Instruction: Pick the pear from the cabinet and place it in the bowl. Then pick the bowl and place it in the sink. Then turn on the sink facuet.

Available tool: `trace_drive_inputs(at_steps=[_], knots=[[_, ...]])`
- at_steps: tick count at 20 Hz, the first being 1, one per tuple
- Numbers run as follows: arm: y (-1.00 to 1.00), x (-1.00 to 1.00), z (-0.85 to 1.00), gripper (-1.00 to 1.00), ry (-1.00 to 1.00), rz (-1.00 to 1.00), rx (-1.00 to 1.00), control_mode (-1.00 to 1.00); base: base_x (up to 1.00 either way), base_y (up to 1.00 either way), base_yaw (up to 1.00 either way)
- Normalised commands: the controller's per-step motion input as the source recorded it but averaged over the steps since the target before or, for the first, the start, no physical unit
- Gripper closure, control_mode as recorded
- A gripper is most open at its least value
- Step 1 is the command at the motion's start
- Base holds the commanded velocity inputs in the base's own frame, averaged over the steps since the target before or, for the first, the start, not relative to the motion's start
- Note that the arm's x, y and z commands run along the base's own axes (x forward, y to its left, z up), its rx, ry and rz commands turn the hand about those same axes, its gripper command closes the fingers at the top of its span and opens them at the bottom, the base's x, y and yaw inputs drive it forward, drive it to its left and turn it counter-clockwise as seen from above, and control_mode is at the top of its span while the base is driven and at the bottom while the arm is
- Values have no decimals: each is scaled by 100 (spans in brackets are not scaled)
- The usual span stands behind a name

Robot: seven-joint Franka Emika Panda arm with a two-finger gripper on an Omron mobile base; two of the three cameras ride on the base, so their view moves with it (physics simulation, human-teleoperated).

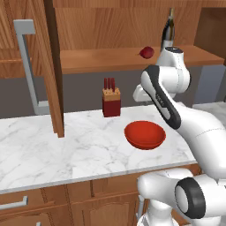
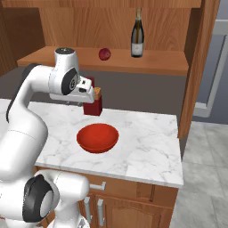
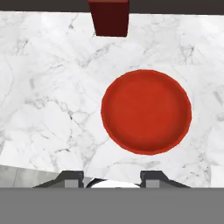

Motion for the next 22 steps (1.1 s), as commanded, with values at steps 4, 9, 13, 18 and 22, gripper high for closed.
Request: trace_drive_inputs(at_steps=[4,9,13,18,22], knots=[[4,-3,0,-100,0,0,0,-100,0,0,0],[-10,-47,67,-100,-33,0,-3,-100,0,0,0],[-17,3,100,-100,-37,-14,-12,-100,0,0,0],[-46,59,95,-100,-12,-21,-2,-100,0,0,0],[-46,96,44,-100,0,-11,0,-100,0,0,0]])
